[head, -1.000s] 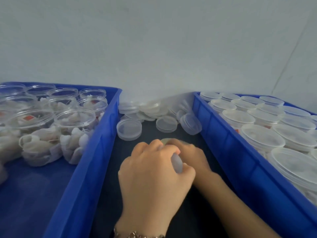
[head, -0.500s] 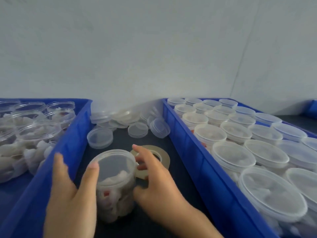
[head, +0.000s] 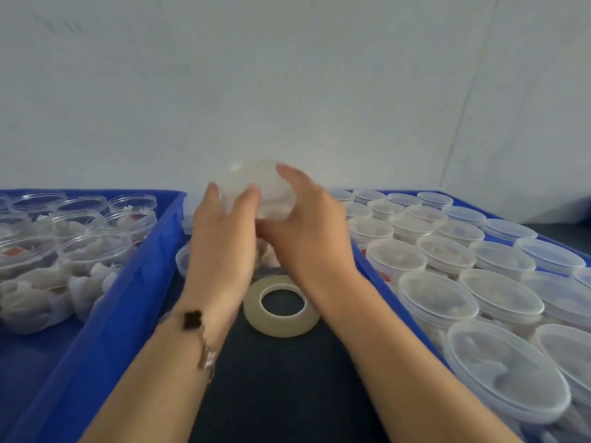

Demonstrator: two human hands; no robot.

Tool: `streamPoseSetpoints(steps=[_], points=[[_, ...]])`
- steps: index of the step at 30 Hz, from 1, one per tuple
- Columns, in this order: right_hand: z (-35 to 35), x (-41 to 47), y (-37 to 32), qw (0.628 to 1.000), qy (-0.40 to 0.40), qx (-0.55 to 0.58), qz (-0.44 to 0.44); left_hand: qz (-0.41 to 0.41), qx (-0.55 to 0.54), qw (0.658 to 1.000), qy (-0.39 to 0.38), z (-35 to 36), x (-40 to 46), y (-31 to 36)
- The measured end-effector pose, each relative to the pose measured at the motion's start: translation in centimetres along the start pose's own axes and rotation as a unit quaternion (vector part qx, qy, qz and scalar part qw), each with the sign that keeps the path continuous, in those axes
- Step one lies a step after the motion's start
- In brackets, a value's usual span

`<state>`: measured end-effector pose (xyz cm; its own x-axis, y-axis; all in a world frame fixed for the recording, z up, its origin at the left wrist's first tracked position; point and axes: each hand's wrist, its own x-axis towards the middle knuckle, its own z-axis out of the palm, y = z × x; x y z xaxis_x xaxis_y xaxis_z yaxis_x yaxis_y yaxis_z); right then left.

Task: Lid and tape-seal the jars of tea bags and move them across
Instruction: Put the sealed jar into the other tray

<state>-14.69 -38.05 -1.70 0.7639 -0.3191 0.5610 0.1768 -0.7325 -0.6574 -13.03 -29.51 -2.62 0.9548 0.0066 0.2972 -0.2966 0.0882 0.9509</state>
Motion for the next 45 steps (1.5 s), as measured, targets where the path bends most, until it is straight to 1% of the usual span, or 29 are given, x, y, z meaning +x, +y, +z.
streamPoseSetpoints(steps=[2,3,5,7,8,9,12,13,16,18,20,22,23,24,26,27,29,31,32,34,36,38,40,41,43,45], points=[[-1.3,4.1,-0.4,0.997,0.072,-0.034,0.002,0.056,0.037,0.998,0.000,2.4,2.5,2.0],[-1.9,5.9,-0.3,0.994,0.099,-0.047,0.007,0.084,0.062,0.994,-0.015,3.5,3.7,2.8],[-3.0,8.5,0.6,0.988,0.131,-0.081,0.021,0.110,0.099,0.984,-0.095,5.6,5.7,3.6],[-4.0,9.9,2.3,0.982,0.141,-0.119,0.042,0.093,0.127,0.968,-0.193,7.0,7.2,3.2],[-4.4,10.3,3.4,0.978,0.142,-0.140,0.056,0.077,0.136,0.961,-0.230,7.4,7.4,2.7],[-5.0,10.4,4.6,0.975,0.140,-0.159,0.072,0.069,0.151,0.952,-0.257,7.9,7.5,2.1],[-5.8,10.2,8.0,0.965,0.138,-0.184,0.124,0.066,0.246,0.910,-0.328,8.7,7.7,-0.3],[-6.0,10.0,8.9,0.962,0.143,-0.186,0.139,0.061,0.265,0.901,-0.338,8.8,7.5,-1.0],[-6.4,9.5,10.5,0.957,0.155,-0.186,0.162,0.040,0.297,0.891,-0.341,8.6,7.4,-2.9],[-6.6,9.4,10.9,0.957,0.141,-0.189,0.166,0.030,0.336,0.870,-0.359,8.1,7.4,-3.6],[-6.4,9.4,10.5,0.957,0.112,-0.190,0.189,0.031,0.380,0.845,-0.374,7.5,7.5,-3.8],[-5.9,9.2,9.3,0.949,0.098,-0.210,0.216,0.034,0.427,0.823,-0.374,6.6,7.5,-3.3],[-5.4,8.9,8.5,0.947,0.100,-0.227,0.206,0.033,0.447,0.812,-0.373,6.1,7.5,-3.1],[-4.7,8.6,7.7,0.949,0.100,-0.240,0.177,0.033,0.467,0.802,-0.371,5.4,7.5,-2.9],[-3.0,7.7,6.0,0.959,0.075,-0.250,0.110,0.031,0.495,0.788,-0.364,3.6,7.3,-2.2],[-2.1,7.1,5.1,0.961,0.059,-0.255,0.089,0.032,0.495,0.793,-0.354,2.4,7.2,-2.0],[-0.3,5.9,3.2,0.963,0.057,-0.257,0.058,0.030,0.468,0.825,-0.316,-0.8,7.0,-1.8],[1.4,4.9,1.3,0.975,0.058,-0.210,0.040,0.024,0.458,0.848,-0.267,-4.8,6.9,-1.7],[2.4,4.4,0.3,0.982,0.035,-0.179,0.038,0.015,0.468,0.852,-0.235,-6.9,6.7,-1.8],[4.6,3.3,-1.4,0.987,-0.046,-0.149,0.026,-0.004,0.492,0.856,-0.158,-11.0,6.5,-2.0],[7.2,1.9,-2.9,0.982,-0.125,-0.142,-0.015,-0.014,0.523,0.845,-0.107,-14.4,6.3,-2.2],[9.6,0.7,-4.2,0.971,-0.185,-0.133,-0.066,-0.019,0.550,0.831,-0.079,-16.9,6.2,-1.8],[11.8,-0.4,-5.4,0.960,-0.237,-0.112,-0.102,-0.024,0.563,0.824,-0.068,-18.8,6.1,-1.4],[12.7,-0.9,-5.9,0.954,-0.259,-0.099,-0.113,-0.030,0.575,0.814,-0.074,-19.4,6.2,-1.3],[14.3,-1.6,-6.6,0.943,-0.294,-0.091,-0.125,-0.044,0.615,0.783,-0.082,-20.5,6.4,-1.5],[15.9,-2.1,-6.9,0.931,-0.327,-0.105,-0.125,-0.049,0.651,0.754,-0.070,-21.2,6.5,-2.1]])
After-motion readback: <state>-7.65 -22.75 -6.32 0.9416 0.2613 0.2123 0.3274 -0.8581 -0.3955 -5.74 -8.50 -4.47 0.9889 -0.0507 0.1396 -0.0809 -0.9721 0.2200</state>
